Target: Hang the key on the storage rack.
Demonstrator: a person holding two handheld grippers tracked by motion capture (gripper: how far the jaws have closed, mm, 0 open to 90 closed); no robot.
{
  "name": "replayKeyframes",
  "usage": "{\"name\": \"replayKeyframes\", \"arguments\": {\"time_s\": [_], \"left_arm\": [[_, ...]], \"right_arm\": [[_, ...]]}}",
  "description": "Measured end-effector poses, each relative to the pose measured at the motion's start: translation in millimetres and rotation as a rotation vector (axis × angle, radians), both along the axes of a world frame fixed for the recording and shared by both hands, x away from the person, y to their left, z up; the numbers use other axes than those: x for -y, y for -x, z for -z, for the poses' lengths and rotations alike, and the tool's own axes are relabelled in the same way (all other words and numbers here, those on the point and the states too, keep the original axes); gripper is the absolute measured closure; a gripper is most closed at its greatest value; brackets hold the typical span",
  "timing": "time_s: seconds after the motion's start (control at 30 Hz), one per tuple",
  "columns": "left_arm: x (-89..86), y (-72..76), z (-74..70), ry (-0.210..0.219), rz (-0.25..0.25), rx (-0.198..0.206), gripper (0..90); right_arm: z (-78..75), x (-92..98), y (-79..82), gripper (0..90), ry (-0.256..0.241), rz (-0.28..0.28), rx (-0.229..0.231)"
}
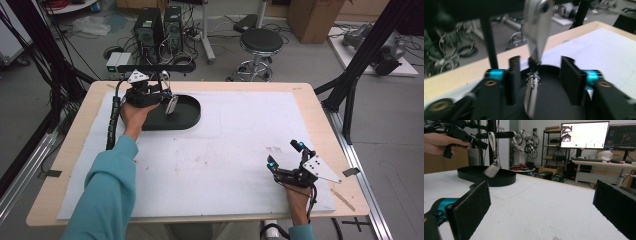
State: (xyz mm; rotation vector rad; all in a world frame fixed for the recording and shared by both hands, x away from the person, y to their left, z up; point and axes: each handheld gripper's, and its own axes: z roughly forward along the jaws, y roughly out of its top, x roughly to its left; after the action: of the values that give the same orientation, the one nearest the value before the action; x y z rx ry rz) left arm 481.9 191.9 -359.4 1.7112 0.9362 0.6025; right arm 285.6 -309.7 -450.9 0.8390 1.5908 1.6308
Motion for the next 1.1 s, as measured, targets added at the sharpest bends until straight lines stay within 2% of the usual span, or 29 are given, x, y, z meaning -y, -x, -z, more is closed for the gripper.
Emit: {"name": "replayKeyframes", "arguments": {"time_s": [0.07, 0.13, 0.2, 0.23, 0.37, 0.57, 0.77, 0.87, 1.0, 1.1], "left_arm": [[-1.5, 5.0, -1.3, 0.016, 0.025, 0.04, 34.5], [-4.9, 10.9, -3.5, 0.034, 0.058, 0.06, 23.1], [-9.5, 18.1, -5.0, 0.075, 0.066, 0.071, 6.3], [-12.1, 22.4, -5.6, 0.085, 0.076, 0.085, 2.2], [-26.3, 42.7, -6.6, 0.082, 0.129, 0.158, 1.7], [-47.5, 79.2, 2.3, 0.087, 0.157, 0.206, 1.7], [-61.1, 130.4, 21.0, 0.103, 0.189, 0.247, 1.7], [-64.2, 152.8, 32.4, 0.114, 0.187, 0.272, 1.7], [-69.8, 177.5, 49.6, 0.166, 0.187, 0.292, 1.7], [-75.4, 192.3, 63.1, 0.165, 0.181, 0.316, 1.7]], "right_arm": [[0.0, 0.8, -0.8, 0.7, 0.005, 0.003, 0.009], [0.1, 0.5, -0.7, 0.6, 0.003, 0.004, 0.006], [0.2, 0.3, -0.3, 0.7, 0.003, 0.003, 0.001], [0.2, 0.6, -1.1, 0.6, 0.006, 0.005, 0.005], [0.3, 1.2, -1.3, 0.7, 0.0, 0.007, -0.001], [0.4, 1.3, -1.8, 0.7, 0.003, 0.008, 0.001], [0.7, 0.6, -2.2, 0.6, 0.004, 0.009, -0.002], [0.6, 0.5, -1.7, 0.6, 0.006, 0.011, -0.001], [1.0, 0.7, -1.1, 0.7, -0.001, 0.009, 0.0], [1.4, 1.3, -2.1, 0.7, 0.001, 0.014, 0.001]]}}
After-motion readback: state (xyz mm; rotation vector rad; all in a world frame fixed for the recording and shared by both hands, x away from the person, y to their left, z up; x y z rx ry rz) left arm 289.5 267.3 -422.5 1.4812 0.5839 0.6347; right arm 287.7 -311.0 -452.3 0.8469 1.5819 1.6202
